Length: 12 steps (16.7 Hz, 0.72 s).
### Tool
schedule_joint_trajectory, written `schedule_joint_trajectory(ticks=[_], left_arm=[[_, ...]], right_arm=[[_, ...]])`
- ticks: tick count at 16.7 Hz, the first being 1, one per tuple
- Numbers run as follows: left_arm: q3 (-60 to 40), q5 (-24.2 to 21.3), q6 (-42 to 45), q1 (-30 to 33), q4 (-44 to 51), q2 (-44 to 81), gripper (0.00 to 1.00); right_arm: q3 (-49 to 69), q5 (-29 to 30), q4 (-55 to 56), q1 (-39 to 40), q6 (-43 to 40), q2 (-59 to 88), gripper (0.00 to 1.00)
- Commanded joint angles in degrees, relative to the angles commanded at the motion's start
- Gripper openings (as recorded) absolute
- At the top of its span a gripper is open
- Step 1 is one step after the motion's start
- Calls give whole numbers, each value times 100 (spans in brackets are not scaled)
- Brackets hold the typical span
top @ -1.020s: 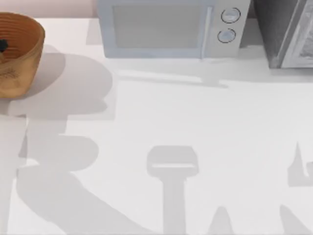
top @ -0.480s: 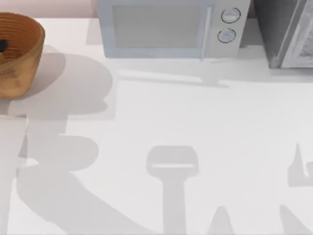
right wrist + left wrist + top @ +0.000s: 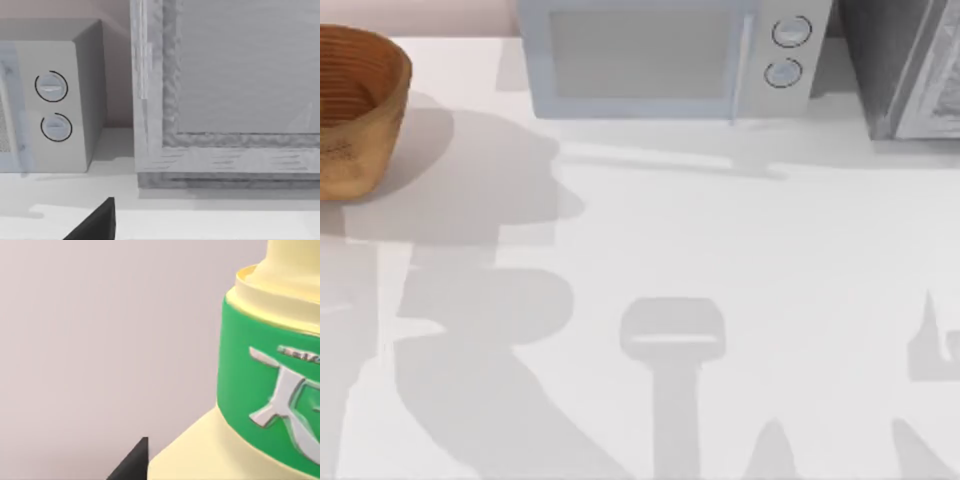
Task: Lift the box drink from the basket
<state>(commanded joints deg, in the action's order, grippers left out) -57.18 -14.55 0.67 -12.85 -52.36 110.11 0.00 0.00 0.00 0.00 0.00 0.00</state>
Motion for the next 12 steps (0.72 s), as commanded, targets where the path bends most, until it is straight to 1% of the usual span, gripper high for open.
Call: schedule_joint_trajectory(ticks=[7,10,12], left_arm=[[-762,17,19,3,1633,-977,0],[-928,21,22,4,1996,-1186,0],[-945,21,23,4,2033,-1208,0]], right_arm=[[0,0,0,0,0,0,100],[0,0,0,0,0,0,100],[0,0,0,0,0,0,100]])
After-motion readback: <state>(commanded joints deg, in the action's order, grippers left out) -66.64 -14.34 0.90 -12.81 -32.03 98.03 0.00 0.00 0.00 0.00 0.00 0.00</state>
